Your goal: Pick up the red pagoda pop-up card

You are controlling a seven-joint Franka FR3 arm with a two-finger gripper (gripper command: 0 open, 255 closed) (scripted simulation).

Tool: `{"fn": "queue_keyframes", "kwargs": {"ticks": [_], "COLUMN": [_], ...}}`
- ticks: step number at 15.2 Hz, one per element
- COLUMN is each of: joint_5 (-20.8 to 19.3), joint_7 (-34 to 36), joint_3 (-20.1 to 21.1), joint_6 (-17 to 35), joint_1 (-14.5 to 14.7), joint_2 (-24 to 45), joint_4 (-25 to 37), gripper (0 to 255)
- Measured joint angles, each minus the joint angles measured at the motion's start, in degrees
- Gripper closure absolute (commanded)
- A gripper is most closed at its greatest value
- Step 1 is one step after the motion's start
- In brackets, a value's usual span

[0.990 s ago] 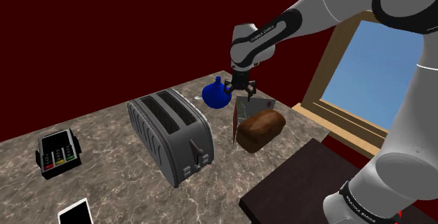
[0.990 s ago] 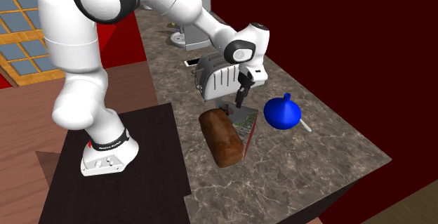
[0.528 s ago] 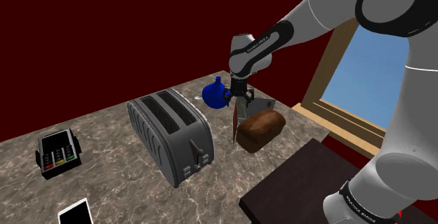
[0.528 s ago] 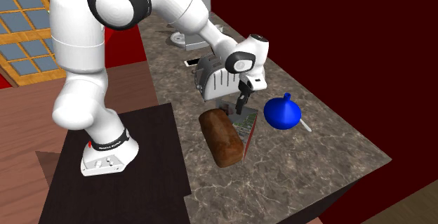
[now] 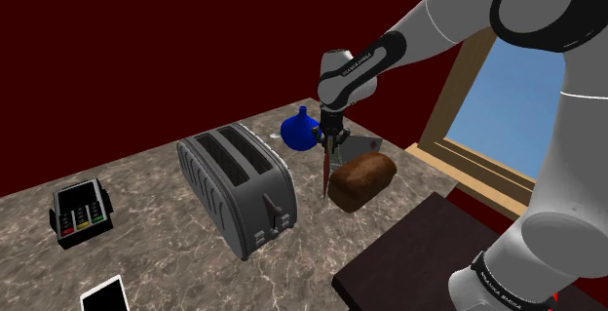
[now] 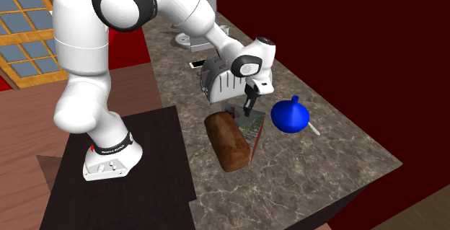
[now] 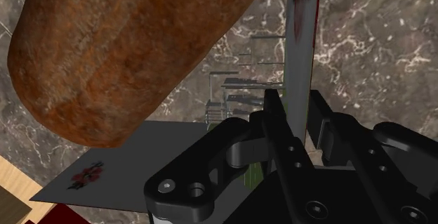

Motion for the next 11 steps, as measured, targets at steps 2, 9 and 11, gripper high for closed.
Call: {"fn": "queue_keyframes", "kwargs": {"ticks": [2,9,11], "joint_5": [0.0,0.3,0.5], "joint_7": [0.0,-0.2,-0.4], "joint_3": [0.0,0.1,0.2], "joint_6": [0.0,-2.6,-3.8], "joint_1": [0.0,-0.1,-0.2], "joint_2": [0.0,-2.1,-3.4], "joint_4": [0.0,0.4,0.4], "gripper": [255,255,255]}}
